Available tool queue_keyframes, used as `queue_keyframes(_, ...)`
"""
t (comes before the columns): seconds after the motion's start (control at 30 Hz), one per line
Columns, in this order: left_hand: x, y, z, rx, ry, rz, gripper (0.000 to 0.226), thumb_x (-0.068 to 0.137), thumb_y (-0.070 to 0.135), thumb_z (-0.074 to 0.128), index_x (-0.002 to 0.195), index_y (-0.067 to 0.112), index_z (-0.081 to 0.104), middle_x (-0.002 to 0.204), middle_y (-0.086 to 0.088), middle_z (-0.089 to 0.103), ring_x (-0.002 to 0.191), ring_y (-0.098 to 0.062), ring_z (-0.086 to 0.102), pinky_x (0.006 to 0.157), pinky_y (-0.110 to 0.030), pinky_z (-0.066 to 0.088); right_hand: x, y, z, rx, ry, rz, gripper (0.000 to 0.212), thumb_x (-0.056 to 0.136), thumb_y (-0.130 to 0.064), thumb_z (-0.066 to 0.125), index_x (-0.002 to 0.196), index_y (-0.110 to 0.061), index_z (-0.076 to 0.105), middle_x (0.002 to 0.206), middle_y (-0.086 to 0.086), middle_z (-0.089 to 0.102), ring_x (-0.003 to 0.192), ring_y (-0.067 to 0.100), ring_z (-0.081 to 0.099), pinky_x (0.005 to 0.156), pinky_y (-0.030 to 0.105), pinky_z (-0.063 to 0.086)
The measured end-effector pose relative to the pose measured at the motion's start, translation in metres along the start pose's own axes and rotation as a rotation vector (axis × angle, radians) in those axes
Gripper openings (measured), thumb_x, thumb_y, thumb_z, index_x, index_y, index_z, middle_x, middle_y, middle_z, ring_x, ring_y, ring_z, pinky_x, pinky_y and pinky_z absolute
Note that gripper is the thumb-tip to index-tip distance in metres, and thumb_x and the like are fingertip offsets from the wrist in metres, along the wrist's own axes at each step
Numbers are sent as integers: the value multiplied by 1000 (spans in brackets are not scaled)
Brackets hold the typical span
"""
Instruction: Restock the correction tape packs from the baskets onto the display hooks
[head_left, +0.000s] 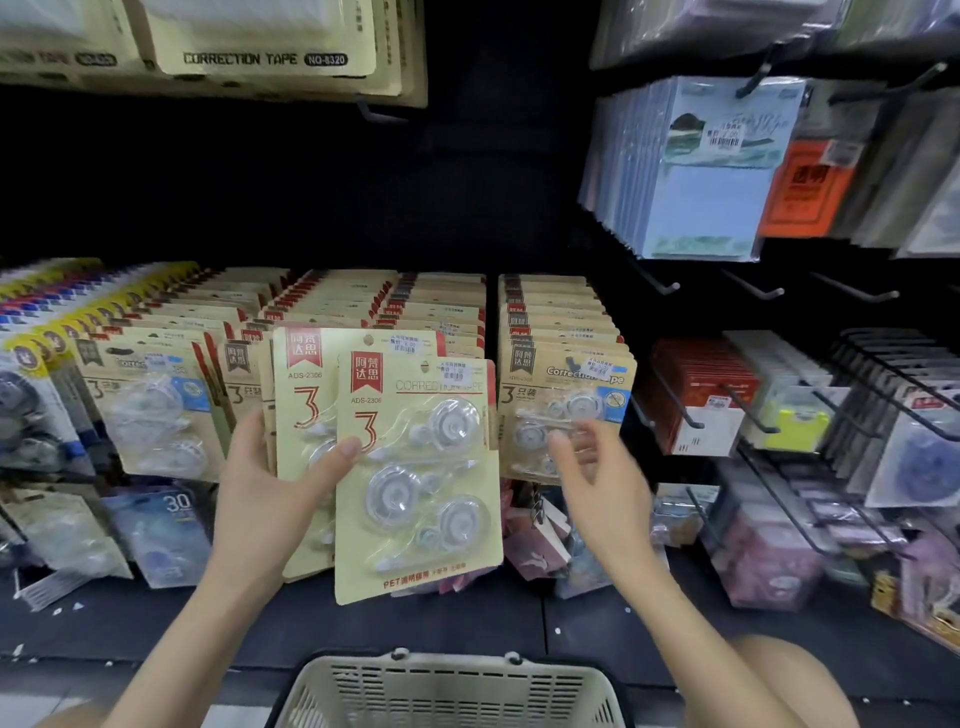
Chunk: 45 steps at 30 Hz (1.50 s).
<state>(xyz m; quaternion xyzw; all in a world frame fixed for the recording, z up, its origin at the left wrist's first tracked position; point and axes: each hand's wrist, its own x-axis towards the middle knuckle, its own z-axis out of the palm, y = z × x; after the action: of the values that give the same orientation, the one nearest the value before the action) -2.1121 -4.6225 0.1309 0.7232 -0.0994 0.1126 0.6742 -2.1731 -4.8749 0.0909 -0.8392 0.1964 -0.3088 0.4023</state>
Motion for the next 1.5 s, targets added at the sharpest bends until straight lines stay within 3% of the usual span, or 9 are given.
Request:
queue_keyframes(0.07,-2,-1,6,-21,-20,-19,42,78,13,79,106,35,56,105,16,72,99,-2,67,85,-33,52,-5,-24,-3,285,-322,99,21,88,-49,59,102,-33,59,107,-10,67,96,6,64,89,33,53)
queue_keyframes(0.13,-5,-1,13,-39,-37,-28,44,77,13,79,109,32,56,107,14,71,100,-2,67,85,-32,52,-9,-38,-2,387,-478,148,25,84,-38,70,105,-31,56,107,-7,70,92,3,67,79,22,56)
queue_keyframes(0.27,-8,1,23,-90,-46,-38,44,72,20,80,105,35,55,104,16,71,96,1,67,80,-27,52,-13,-45,5,608,-434,224,47,77,-20,80,117,-18,55,101,-3,72,84,4,72,65,18,55)
queue_keyframes(0.43,-6,1,24,-97,-52,-44,50,66,31,78,109,34,54,107,16,68,94,7,65,79,-21,48,-16,-31,2,897,-239,284,50,73,-17,77,117,-10,56,112,3,71,101,23,70,77,34,58)
queue_keyframes(0.6,2,-2,14,-131,1,-45,50,64,34,76,109,35,54,111,11,68,101,-6,66,85,-33,52,-8,-6,-17,851,79,283,36,79,-11,75,111,-10,59,109,7,71,99,28,70,76,38,57)
queue_keyframes(0.87,8,-9,13,-126,27,-35,50,77,19,77,121,24,54,108,14,69,93,4,67,79,-22,49,6,7,-21,713,118,292,22,86,-9,72,103,-20,63,106,3,73,100,25,69,94,55,52)
queue_keyframes(1.23,14,-7,4,-106,47,-25,40,76,21,77,102,37,53,107,14,68,93,3,66,80,-25,49,3,6,-18,558,228,164,32,87,-11,71,116,-20,58,111,-4,68,102,14,66,89,38,54)
queue_keyframes(1.37,16,-6,-2,-120,67,-30,55,65,32,76,115,25,54,110,11,68,95,0,67,78,-27,50,1,7,-18,493,256,130,32,88,-15,72,116,-22,58,107,-12,66,98,5,64,82,27,50)
queue_keyframes(1.5,19,-5,-9,-120,91,-28,62,64,34,76,120,24,53,111,11,68,99,-3,66,80,-29,51,5,10,-19,445,271,138,32,87,-18,72,117,-18,61,104,-13,67,94,4,65,83,31,51)
